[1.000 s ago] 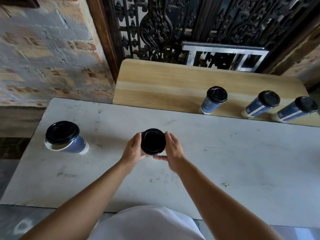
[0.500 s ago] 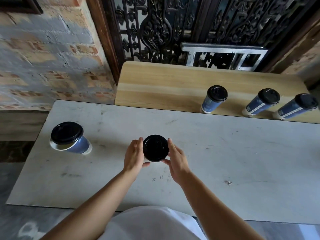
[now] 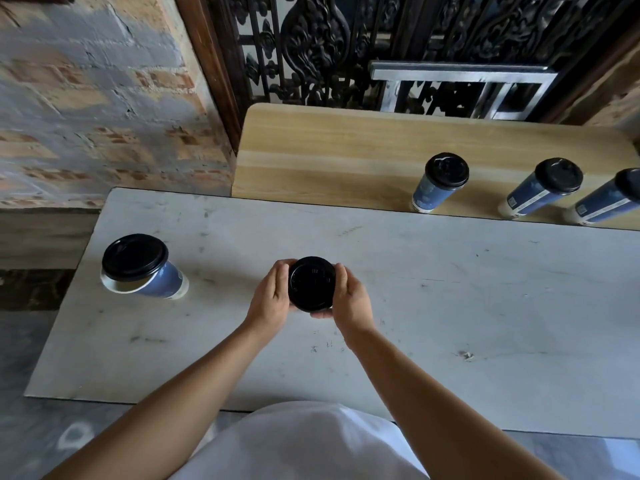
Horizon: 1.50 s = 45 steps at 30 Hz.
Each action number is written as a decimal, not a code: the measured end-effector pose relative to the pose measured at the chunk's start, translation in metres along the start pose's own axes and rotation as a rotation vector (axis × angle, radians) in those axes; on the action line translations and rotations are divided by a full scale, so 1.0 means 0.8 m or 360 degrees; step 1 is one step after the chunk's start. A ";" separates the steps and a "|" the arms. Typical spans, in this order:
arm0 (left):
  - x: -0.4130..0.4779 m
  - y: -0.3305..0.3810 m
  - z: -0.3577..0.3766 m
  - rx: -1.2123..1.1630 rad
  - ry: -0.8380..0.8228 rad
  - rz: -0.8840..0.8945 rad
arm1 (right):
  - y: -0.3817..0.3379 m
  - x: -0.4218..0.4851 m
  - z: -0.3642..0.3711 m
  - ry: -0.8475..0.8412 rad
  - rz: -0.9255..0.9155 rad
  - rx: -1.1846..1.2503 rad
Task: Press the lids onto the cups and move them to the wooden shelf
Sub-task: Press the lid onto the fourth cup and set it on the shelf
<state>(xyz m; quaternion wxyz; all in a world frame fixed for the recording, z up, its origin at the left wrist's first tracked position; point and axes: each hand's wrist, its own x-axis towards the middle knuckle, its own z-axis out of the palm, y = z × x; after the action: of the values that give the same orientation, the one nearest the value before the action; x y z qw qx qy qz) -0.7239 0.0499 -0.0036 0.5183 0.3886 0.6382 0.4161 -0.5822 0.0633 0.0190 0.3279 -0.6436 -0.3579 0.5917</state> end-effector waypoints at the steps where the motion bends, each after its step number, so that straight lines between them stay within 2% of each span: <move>1: 0.001 0.000 0.000 -0.0008 -0.0006 -0.0008 | 0.000 0.001 0.001 0.0010 -0.0017 -0.0016; 4: 0.001 0.005 0.004 -0.0043 0.0016 -0.0104 | -0.003 -0.001 -0.002 0.0005 0.0003 0.0035; 7: -0.001 0.007 0.008 -0.0118 0.0089 -0.0257 | -0.001 -0.005 -0.006 -0.0048 0.0157 0.0299; 11: -0.013 0.003 0.013 -0.0231 0.0204 -0.0354 | 0.013 -0.016 -0.014 -0.0133 0.0148 0.0496; 15: -0.020 -0.003 0.015 -0.0223 0.0238 -0.0390 | 0.019 -0.022 -0.021 -0.0153 0.0087 0.0441; 23: -0.010 0.004 0.002 -0.0007 0.0098 -0.0317 | 0.021 -0.016 -0.022 -0.0131 -0.0021 0.0185; 30: -0.013 0.013 0.003 -0.0086 -0.0036 -0.0309 | 0.026 -0.015 -0.011 -0.0057 0.0042 0.0268; 35: -0.014 0.019 0.002 -0.0215 -0.0066 -0.0347 | 0.013 -0.019 -0.019 -0.0165 0.0165 0.0418; 39: -0.020 0.018 0.007 -0.0404 -0.0002 -0.0438 | 0.002 -0.019 -0.026 -0.0140 0.0270 0.0493; 42: -0.025 0.012 0.012 -0.0559 0.0134 -0.0502 | 0.005 -0.021 -0.030 -0.0091 0.0230 0.0558; 45: -0.032 0.008 0.017 -0.0555 0.0212 -0.0548 | 0.009 -0.025 -0.034 -0.0147 0.0179 0.0502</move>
<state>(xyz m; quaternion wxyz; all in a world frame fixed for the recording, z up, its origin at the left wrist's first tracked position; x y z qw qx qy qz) -0.7061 0.0298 0.0092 0.5975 0.1507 0.6463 0.4501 -0.5552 0.0428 0.0258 0.3744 -0.5754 -0.2389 0.6868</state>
